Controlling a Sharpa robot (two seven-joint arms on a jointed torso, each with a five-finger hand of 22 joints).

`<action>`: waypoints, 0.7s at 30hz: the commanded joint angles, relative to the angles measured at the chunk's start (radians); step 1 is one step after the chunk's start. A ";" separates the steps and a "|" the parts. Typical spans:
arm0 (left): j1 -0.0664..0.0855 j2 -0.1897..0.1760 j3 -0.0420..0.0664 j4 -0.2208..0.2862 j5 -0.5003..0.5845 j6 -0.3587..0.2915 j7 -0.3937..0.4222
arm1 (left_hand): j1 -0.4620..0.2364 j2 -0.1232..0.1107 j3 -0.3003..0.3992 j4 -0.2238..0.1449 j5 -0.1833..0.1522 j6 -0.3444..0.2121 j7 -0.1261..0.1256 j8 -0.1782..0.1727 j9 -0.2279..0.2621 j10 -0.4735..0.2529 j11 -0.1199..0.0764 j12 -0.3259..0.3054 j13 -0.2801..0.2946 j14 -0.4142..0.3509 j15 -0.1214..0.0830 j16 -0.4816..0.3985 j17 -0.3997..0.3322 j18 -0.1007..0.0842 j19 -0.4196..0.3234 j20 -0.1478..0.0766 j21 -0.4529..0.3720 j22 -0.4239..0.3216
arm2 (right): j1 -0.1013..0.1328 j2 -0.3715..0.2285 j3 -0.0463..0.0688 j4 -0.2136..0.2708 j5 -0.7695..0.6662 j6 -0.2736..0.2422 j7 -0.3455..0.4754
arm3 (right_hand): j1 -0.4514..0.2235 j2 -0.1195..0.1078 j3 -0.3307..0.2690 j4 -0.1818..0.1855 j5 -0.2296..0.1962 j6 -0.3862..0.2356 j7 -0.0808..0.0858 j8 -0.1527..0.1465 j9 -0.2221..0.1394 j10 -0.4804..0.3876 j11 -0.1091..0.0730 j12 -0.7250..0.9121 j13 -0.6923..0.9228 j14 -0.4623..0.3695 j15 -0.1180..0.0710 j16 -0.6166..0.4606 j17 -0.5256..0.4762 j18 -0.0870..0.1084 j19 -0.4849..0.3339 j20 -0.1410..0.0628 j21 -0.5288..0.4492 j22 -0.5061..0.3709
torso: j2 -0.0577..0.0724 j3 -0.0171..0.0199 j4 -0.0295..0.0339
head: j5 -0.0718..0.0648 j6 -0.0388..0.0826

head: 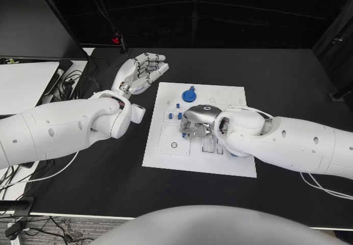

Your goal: Assemble the parts on the task board

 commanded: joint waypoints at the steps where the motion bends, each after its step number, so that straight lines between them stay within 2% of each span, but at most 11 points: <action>1: 0.001 -0.001 0.001 0.001 0.001 0.001 0.117 | 0.000 0.008 -0.004 0.001 -0.002 -0.005 0.139 0.007 -0.001 -0.005 0.000 0.006 -0.001 -0.002 -0.001 0.005 -0.001 -0.009 0.004 0.000 0.005 -0.002 | 0.001 -0.001 0.000 0.004 -0.005 0.011 -0.003 | -0.018 -0.006 -0.011 0.000 -0.002 -0.019 0.001 -0.011 -0.001 -0.018 0.000 -0.001 0.001 0.032 0.009 -0.012 -0.024 0.012 -0.013 0.002 -0.014 0.064 | 0.000 -0.0005 -0.0010 | 0.000 0.000; 7: 0.001 0.000 0.001 0.001 0.001 0.002 0.116 | 0.000 0.008 -0.004 0.001 -0.002 -0.005 0.139 0.007 -0.001 -0.005 0.000 0.006 -0.001 -0.002 -0.001 0.005 -0.001 -0.009 0.004 0.000 0.005 -0.002 | 0.001 0.000 0.000 0.006 -0.005 -0.018 0.005 | -0.039 -0.018 -0.019 -0.005 -0.002 -0.051 0.009 -0.024 0.000 -0.054 0.007 0.002 0.002 0.023 0.014 -0.033 -0.068 0.019 -0.030 0.007 -0.045 0.040 | 0.000 0.0000 -0.0003 | -0.003 0.000; 10: 0.001 0.000 0.001 0.001 0.001 0.003 0.116 | 0.000 0.008 -0.004 0.001 -0.002 -0.005 0.139 0.007 -0.001 -0.005 0.000 0.006 -0.001 -0.002 -0.001 0.005 -0.001 -0.009 0.004 0.000 0.005 -0.002 | 0.000 -0.002 0.000 0.007 -0.005 -0.054 0.017 | -0.049 -0.021 -0.023 -0.006 -0.002 -0.057 0.011 -0.023 0.001 -0.068 0.010 0.003 0.002 0.022 0.016 -0.037 -0.076 0.021 -0.032 0.009 -0.051 0.036 | 0.000 0.0000 -0.0005 | -0.003 0.000; 15: 0.001 0.000 0.001 0.001 0.001 0.007 0.118 | 0.001 0.009 -0.005 0.001 -0.001 -0.006 0.139 0.007 -0.002 -0.005 0.000 0.007 -0.002 -0.002 -0.001 0.006 -0.003 -0.009 0.004 0.000 0.005 -0.002 | -0.003 -0.033 0.000 0.022 0.058 -0.205 0.083 | -0.086 -0.025 -0.031 -0.004 -0.001 -0.078 0.022 -0.025 0.001 -0.102 0.017 0.007 0.004 0.020 0.022 -0.045 -0.093 0.023 -0.037 0.014 -0.065 0.025 | 0.000 0.0002 0.0004 | -0.008 0.000; 18: 0.001 -0.002 0.001 0.003 0.001 0.008 0.119 | 0.001 0.008 -0.005 0.001 -0.001 -0.006 0.139 0.007 -0.002 -0.005 0.000 0.007 -0.002 -0.002 -0.001 0.006 -0.003 -0.009 0.004 0.000 0.005 -0.002 | -0.004 -0.079 0.001 0.047 0.154 -0.301 0.150 | -0.101 -0.025 -0.028 -0.007 0.000 -0.099 0.030 -0.026 0.000 -0.127 0.025 0.011 0.004 0.021 0.027 -0.046 -0.094 0.024 -0.037 0.018 -0.070 0.021 | -0.002 -0.0005 -0.0006 | -0.007 0.000; 21: 0.001 -0.003 0.001 0.004 0.001 0.007 0.120 | 0.001 0.008 -0.005 0.001 -0.001 -0.006 0.139 0.007 -0.002 -0.005 0.000 0.007 -0.002 -0.002 -0.001 0.006 -0.003 -0.009 0.004 0.000 0.005 -0.002 | 0.001 -0.135 0.002 0.079 0.258 -0.367 0.219 | -0.110 -0.023 -0.025 -0.011 0.001 -0.115 0.038 -0.025 0.000 -0.147 0.031 0.017 0.005 0.023 0.032 -0.045 -0.091 0.024 -0.036 0.023 -0.072 0.020 | -0.002 -0.0015 0.0008 | -0.012 0.000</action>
